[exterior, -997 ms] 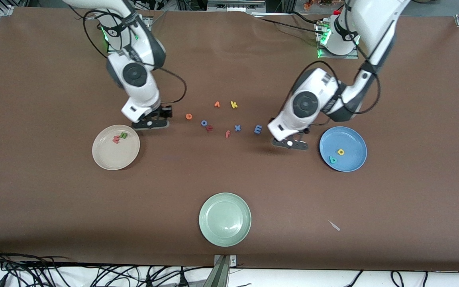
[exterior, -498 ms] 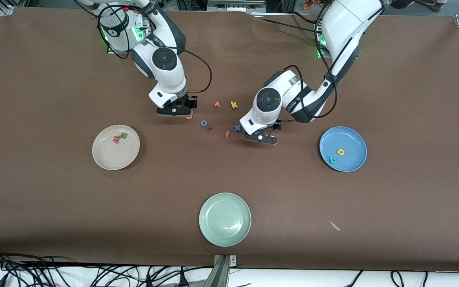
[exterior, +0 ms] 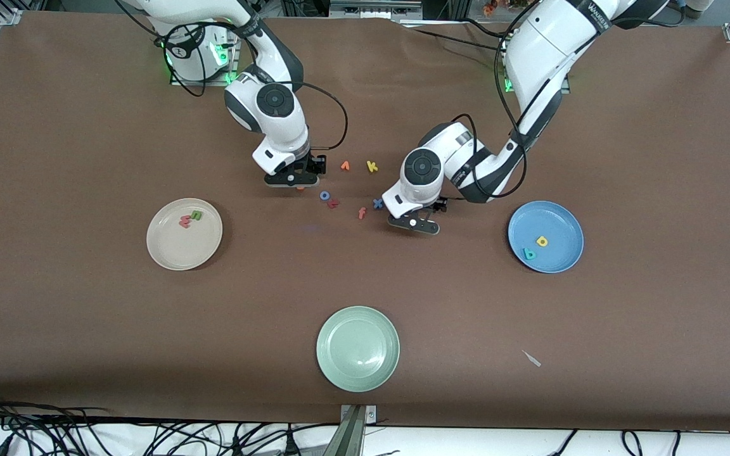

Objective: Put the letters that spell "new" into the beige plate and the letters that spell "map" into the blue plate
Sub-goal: 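Grasp the m with the left gripper while the right gripper grasps the e, then put the m on the blue plate while the right gripper drops the e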

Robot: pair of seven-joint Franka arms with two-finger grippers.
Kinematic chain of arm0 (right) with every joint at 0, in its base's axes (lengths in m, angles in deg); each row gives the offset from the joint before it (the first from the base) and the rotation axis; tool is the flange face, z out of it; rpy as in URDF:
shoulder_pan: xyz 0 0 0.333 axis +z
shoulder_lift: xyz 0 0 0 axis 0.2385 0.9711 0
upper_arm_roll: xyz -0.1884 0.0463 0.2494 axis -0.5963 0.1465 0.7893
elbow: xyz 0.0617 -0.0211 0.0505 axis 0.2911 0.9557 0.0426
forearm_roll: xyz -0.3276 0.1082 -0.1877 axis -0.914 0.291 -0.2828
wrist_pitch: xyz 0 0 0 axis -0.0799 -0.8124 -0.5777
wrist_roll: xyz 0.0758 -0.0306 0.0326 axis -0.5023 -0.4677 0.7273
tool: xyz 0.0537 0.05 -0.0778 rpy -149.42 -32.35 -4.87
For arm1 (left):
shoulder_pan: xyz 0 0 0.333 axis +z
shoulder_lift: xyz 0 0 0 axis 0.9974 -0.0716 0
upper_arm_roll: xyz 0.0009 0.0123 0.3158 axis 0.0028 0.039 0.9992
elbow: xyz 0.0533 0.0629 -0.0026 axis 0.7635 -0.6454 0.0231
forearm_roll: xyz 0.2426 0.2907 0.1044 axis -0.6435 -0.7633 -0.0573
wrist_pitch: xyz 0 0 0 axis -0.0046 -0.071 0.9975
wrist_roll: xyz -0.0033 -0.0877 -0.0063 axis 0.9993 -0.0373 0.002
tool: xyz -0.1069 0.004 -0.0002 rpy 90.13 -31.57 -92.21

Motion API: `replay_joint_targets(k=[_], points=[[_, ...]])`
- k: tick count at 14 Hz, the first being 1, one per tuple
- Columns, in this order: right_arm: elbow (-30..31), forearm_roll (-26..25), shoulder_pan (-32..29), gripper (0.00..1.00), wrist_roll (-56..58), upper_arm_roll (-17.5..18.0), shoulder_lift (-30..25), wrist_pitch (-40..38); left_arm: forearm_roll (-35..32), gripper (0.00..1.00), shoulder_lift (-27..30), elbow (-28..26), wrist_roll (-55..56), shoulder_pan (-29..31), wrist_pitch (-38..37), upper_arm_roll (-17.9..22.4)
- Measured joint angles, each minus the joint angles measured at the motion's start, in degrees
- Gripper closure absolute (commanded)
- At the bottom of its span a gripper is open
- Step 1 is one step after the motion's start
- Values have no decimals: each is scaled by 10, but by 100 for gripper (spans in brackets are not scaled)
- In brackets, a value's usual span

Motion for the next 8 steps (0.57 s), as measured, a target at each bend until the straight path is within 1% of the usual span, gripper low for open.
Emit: replay_joint_targets(k=[1,2,4,5,6,7,8], points=[[0,-4,0,29,0,-4,6,7,0,90,0,1,0,0,2,0],[0,-5,0,32,0,-6,11,13,0,100,0,3,0,0,2,-1],[0,-5,0,40,0,-7,19,22,0,100,0,7,0,0,2,-3],[0,-5,0,47,0,-7,21,24,0,100,0,9,0,0,2,-3],[0,-6,0,56,0,-7,23,26,0,100,1,11,0,1,2,-3],[0,-6,0,62,0,-7,24,28,-1,100,1,12,-1,4,0,-1],[0,-9,0,64,0,-7,24,29,-2,100,2,15,-1,7,-7,0]])
